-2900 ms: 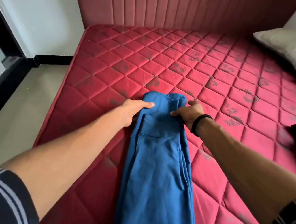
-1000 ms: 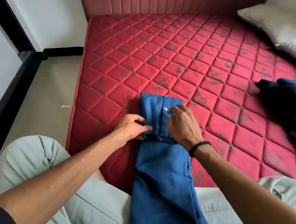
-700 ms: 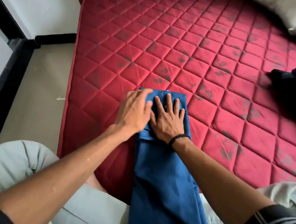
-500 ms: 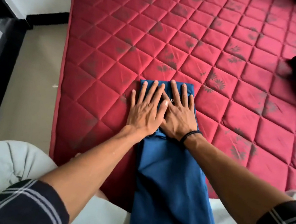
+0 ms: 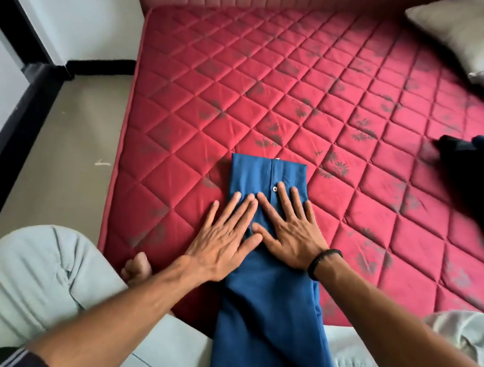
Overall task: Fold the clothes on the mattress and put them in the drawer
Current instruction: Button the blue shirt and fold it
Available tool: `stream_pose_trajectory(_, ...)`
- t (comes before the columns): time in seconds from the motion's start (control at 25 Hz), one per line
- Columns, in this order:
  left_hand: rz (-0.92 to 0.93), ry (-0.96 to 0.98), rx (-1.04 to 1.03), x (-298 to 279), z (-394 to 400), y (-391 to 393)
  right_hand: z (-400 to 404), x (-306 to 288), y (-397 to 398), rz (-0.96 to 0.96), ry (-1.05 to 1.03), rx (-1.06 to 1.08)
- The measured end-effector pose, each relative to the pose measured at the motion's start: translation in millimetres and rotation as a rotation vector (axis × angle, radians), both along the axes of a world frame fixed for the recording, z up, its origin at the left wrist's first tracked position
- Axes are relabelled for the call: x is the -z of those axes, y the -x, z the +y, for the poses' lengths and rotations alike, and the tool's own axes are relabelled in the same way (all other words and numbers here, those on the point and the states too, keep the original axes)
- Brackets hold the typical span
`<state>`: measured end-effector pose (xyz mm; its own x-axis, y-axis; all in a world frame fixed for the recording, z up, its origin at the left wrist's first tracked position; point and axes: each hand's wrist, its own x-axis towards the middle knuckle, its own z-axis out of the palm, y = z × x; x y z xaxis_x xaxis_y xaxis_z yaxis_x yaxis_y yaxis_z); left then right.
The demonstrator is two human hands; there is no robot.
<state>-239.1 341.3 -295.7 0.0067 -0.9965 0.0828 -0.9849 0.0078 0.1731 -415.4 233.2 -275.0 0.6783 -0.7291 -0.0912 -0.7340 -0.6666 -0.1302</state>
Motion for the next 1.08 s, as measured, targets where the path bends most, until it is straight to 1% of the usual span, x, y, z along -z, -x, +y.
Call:
stream_pose_trajectory(0.16,-0.064,-0.085,0.105,-18.8,16.3,-9.7,22.3,-7.6,49.4,0.017,-0.017,-0.114)
stream_pose_trajectory(0.24,-0.109,-0.078,0.102,-27.9,30.2,-19.6,33.7,-9.4,70.4,0.016,-0.006,-0.144)
stream_pose_trajectory(0.36,-0.182,-0.071,0.091,-35.8,47.3,-28.3,44.3,-14.0,89.7,0.019,-0.05,-0.168)
stream_pose_trajectory(0.52,-0.191,-0.075,0.07,-49.5,62.5,-20.4,46.1,-26.2,99.5,0.058,-0.066,-0.19)
stream_pose_trajectory(0.64,-0.198,-0.095,0.205,-54.3,75.9,-17.4,46.2,-32.5,106.5,0.114,-0.072,-0.222)
stream_pose_trajectory(0.72,-0.182,-0.191,0.293,-59.9,84.6,-15.1,47.7,-39.1,114.0,0.149,-0.102,-0.251)
stream_pose_trajectory(0.84,-0.242,-0.31,0.336,-67.7,93.7,-7.1,53.2,-52.1,122.5,0.155,-0.151,-0.302)
stream_pose_trajectory(0.96,-0.24,-0.286,0.347,-71.0,96.2,1.4,57.3,-56.3,123.4,0.175,-0.148,-0.327)
stream_pose_trajectory(1.08,-0.233,-0.262,0.388,-77.3,94.8,8.3,58.0,-54.3,123.2,0.176,-0.07,-0.409)
